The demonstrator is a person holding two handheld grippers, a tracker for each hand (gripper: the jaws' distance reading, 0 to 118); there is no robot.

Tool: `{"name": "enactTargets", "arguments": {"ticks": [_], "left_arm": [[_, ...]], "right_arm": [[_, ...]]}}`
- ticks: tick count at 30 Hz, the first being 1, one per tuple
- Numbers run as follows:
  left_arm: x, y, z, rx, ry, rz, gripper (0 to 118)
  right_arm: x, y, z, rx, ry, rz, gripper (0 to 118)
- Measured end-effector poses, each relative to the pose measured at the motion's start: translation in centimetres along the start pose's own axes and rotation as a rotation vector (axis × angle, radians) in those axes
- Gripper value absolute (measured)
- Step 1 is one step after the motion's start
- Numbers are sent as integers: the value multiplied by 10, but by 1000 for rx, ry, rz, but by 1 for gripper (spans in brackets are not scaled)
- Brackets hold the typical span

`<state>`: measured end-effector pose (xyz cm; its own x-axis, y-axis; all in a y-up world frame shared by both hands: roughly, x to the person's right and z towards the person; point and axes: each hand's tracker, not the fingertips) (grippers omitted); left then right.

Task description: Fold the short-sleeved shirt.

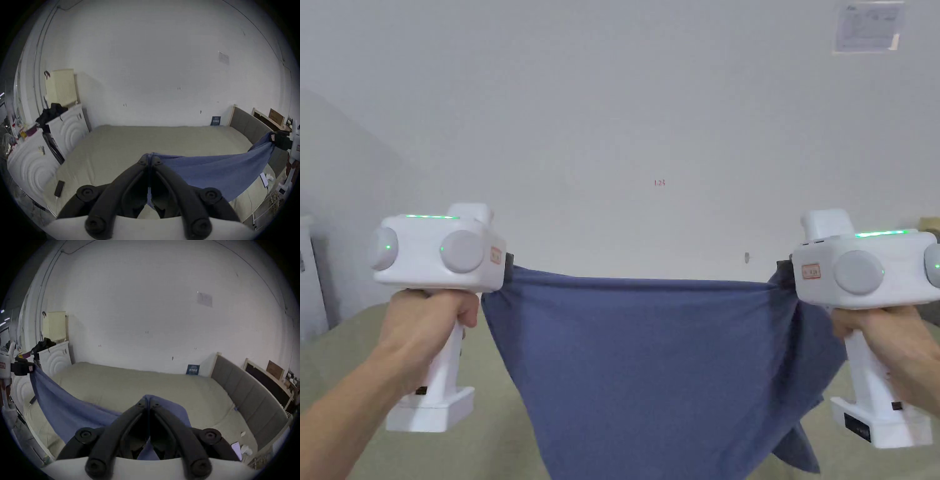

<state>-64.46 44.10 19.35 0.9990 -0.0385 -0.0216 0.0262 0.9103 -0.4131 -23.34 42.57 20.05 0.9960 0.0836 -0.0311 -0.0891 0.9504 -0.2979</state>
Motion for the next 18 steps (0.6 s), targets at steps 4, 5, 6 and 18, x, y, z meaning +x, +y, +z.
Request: {"name": "enactTargets", "arguments": {"ticks": [4, 5, 6, 18], "left_arm": [[11, 33, -17, 22, 32, -31, 0], [14, 41, -23, 28, 38, -32, 0], [17, 49, -32, 32, 45, -33, 0], [43, 89, -161, 51, 150, -96, 0]], "right_arm": [[8, 28, -33, -14, -17, -37, 2], [9, 35, -44, -13, -17, -52, 2], [10, 42, -55, -16, -28, -59, 2], [8, 65, -187, -31, -69, -67, 2]]}}
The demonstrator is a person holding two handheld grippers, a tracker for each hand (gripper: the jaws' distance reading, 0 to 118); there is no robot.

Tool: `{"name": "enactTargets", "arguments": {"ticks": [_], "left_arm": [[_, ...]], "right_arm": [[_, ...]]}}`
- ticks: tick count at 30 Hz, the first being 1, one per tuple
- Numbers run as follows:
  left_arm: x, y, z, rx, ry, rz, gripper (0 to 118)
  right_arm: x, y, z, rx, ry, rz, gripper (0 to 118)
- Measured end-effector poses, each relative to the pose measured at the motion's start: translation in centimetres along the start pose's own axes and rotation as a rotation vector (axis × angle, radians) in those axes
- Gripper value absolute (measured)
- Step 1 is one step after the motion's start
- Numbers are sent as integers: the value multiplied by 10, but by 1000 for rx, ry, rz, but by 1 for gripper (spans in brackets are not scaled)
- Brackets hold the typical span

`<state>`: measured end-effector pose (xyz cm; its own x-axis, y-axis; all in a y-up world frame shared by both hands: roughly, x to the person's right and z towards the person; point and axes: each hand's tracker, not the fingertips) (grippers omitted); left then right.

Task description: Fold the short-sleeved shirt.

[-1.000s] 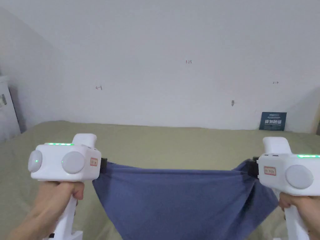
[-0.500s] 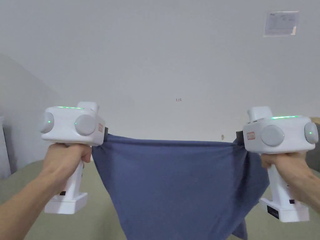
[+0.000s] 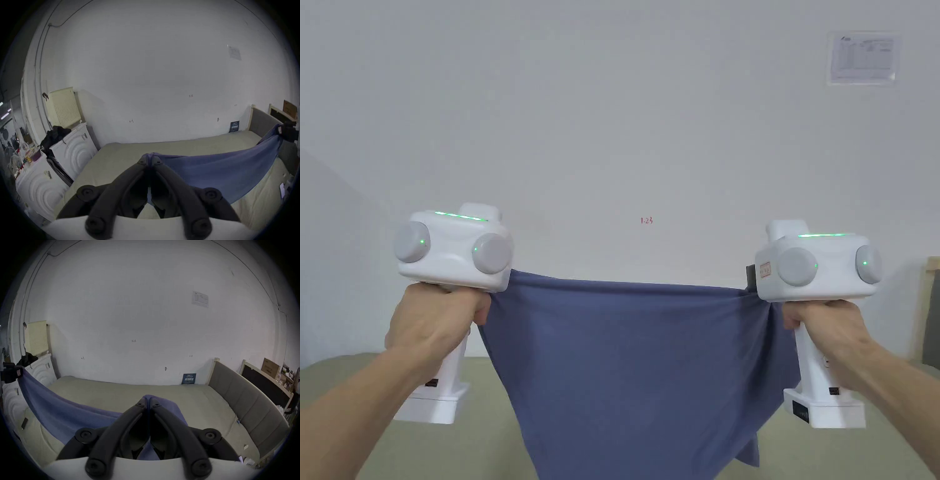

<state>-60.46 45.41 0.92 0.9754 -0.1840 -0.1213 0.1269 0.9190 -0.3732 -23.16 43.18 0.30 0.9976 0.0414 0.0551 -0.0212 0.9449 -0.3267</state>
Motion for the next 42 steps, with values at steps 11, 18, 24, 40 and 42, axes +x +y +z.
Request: {"name": "enactTargets", "arguments": {"ticks": [11, 18, 24, 40, 42], "left_arm": [[40, -106, -116, -148, -33, -26, 0], [52, -212, -125, -285, -109, -12, 0], [49, -254, -93, -325, -129, -29, 0], [-7, -404, 137, -463, -262, 7, 0], [-10, -423, 154, -455, -242, 22, 0]], "right_arm": [[-7, -126, -119, -177, -18, -2, 2], [1, -239, -126, -307, -9, 14, 2], [9, -271, -87, -348, 6, 33, 2], [18, -397, 171, -441, 88, 33, 2], [14, -409, 190, -455, 86, 32, 2]]}}
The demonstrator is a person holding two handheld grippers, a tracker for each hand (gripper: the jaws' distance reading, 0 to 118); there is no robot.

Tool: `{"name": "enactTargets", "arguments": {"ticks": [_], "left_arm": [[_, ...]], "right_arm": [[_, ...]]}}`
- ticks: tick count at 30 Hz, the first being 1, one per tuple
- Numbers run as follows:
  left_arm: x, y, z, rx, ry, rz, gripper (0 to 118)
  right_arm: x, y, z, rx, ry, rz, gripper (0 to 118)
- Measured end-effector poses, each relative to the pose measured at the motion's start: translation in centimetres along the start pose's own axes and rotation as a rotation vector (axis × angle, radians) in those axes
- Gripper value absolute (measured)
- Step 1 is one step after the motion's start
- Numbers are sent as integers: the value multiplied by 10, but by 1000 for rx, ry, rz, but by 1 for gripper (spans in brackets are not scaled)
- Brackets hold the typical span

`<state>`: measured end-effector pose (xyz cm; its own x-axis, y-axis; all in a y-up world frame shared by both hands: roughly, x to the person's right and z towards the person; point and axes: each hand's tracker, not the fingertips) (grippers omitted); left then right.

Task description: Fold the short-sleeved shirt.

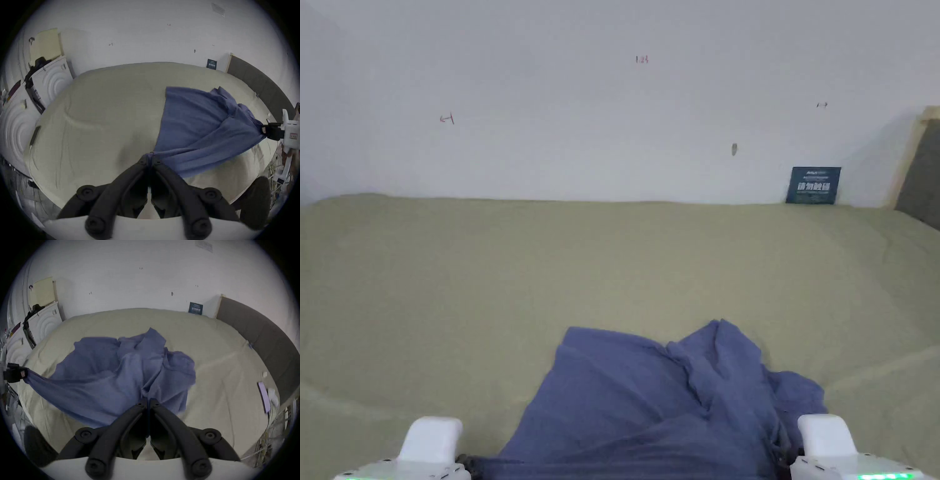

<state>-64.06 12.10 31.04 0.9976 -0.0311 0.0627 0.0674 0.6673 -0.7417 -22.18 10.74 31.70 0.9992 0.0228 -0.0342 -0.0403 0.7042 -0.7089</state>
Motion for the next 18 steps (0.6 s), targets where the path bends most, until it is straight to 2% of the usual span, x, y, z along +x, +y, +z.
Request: {"name": "enactTargets", "arguments": {"ticks": [1, 4, 12, 13, 14, 15, 16, 17, 18], "left_arm": [[-1, -9, 2, 0, 3, 7, 0], [-7, -26, -2, -30, -7, 31, 0], [-13, -36, -8, -59, -25, 54, 0], [-15, -36, -8, -58, -29, 57, 0], [-16, -36, -7, -55, -36, 64, 2], [-14, -36, -4, -50, -46, 67, 21], [-16, -36, -1, -30, -65, 71, 59], [-18, -34, 2, -29, -58, 73, 103], [-19, -33, 3, -36, -49, 75, 118]], "right_arm": [[-2, -7, 2, -18, 12, -27, 2], [-5, -25, -11, -36, 3, -13, 2], [-7, -32, -14, -63, -5, -58, 2], [-8, -32, -13, -60, -6, -56, 3], [-9, -32, -10, -55, -5, -57, 10], [-9, -30, -5, -57, 0, -70, 42], [-2, -29, 0, -67, -2, -94, 84], [-1, -28, 5, -78, 0, -127, 118], [0, -30, 13, -52, 2, -156, 110]]}}
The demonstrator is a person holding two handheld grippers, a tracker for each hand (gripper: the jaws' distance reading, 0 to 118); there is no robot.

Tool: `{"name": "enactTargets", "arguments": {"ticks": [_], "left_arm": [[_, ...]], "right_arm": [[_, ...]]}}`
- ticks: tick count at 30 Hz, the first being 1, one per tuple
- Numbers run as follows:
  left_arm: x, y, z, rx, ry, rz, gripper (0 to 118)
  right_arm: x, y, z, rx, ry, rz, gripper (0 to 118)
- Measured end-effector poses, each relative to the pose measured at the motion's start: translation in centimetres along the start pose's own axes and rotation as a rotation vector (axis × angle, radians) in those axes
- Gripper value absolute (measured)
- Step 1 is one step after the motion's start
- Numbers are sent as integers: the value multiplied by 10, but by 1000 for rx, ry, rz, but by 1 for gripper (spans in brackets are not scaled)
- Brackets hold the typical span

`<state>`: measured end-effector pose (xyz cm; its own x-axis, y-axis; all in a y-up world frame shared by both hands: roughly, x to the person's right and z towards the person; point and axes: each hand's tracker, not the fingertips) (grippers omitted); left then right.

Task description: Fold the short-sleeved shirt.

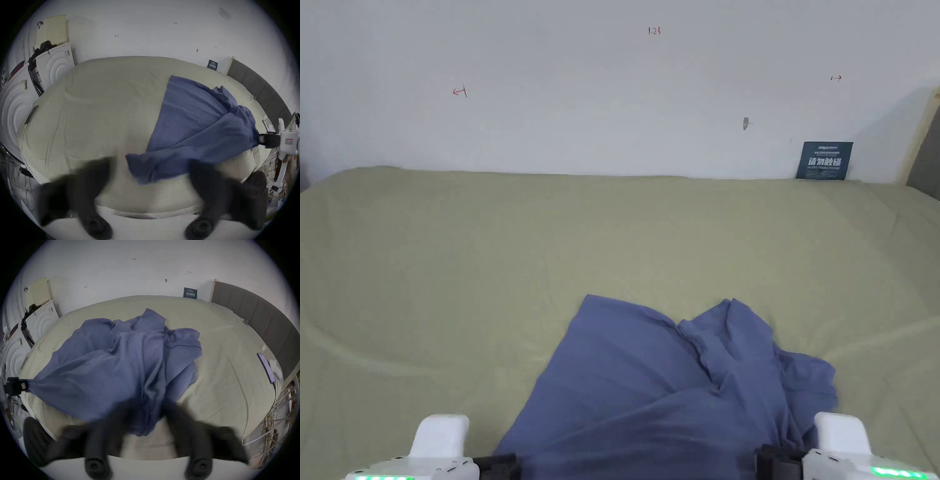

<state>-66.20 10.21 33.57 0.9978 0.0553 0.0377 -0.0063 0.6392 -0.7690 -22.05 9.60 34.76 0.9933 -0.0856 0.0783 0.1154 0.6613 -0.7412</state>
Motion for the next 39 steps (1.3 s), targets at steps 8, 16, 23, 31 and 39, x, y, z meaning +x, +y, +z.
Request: {"name": "enactTargets", "arguments": {"ticks": [8, 16, 23, 31, 39], "left_arm": [[-1, 1, 48, 140, 25, 27, 20], [-15, -20, 42, 44, -29, 10, 0], [-16, -1, -2, -58, -14, -24, 20], [-1, 19, -45, -133, 61, -67, 106], [-7, 7, -50, -164, -42, -32, 6]], "right_arm": [[4, -27, 60, 201, -41, 6, 34], [-5, -50, 78, 216, -107, 46, 0], [-11, -48, 70, 203, -83, 54, 0], [-13, -48, 55, 150, -57, 52, 0], [-13, -37, 40, 115, -17, 16, 0]]}}
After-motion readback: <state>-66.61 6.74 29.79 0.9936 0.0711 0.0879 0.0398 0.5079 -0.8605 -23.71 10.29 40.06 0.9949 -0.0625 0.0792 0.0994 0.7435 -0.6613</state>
